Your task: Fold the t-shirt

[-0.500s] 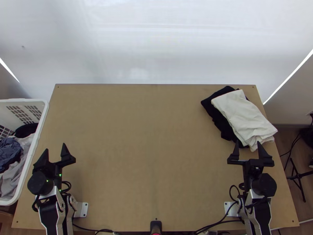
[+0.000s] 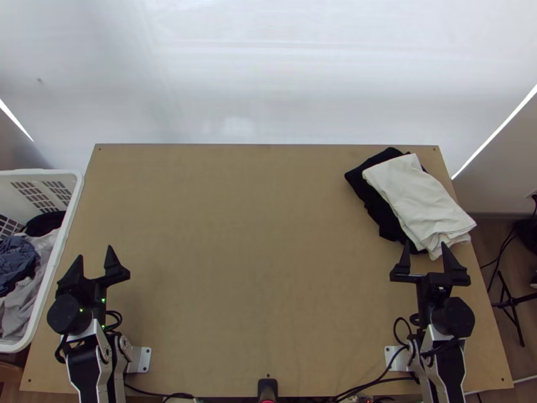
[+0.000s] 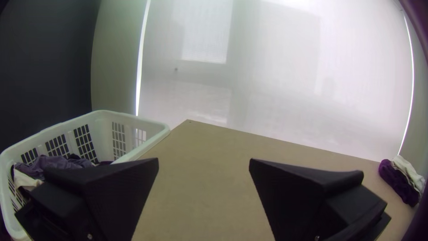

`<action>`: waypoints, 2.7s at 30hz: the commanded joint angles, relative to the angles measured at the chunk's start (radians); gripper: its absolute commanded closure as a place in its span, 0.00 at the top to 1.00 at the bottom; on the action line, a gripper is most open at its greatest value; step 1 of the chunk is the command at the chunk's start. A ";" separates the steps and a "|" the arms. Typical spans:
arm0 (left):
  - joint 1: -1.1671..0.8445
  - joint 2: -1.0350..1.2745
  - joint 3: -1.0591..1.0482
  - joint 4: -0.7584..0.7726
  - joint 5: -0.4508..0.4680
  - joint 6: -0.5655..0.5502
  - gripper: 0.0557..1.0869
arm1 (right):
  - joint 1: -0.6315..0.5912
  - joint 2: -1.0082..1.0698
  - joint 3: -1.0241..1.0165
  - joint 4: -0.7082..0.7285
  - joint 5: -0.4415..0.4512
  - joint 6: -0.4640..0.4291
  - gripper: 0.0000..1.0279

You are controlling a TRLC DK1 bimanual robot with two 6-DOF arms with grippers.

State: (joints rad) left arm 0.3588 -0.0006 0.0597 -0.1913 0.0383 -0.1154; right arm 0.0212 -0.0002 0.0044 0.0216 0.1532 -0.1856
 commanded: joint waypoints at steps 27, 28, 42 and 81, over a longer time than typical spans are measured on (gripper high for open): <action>-0.004 0.001 0.002 0.001 0.000 -0.006 0.96 | 0.000 0.000 0.000 0.000 0.000 0.000 0.96; -0.004 0.001 0.000 0.001 0.000 -0.006 0.96 | 0.000 0.000 0.000 0.000 0.000 0.000 0.96; -0.014 -0.001 0.000 0.001 0.000 -0.013 0.96 | 0.000 0.000 0.000 0.000 0.000 0.000 0.96; 0.740 1.568 1.545 -0.685 -0.002 -0.213 0.95 | 0.002 0.000 0.000 0.000 0.000 0.092 0.96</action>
State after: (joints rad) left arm 0.9226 1.2148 1.3766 -0.8207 0.0326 -0.2398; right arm 0.0277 -0.0002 0.0044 0.0212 0.1520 -0.1040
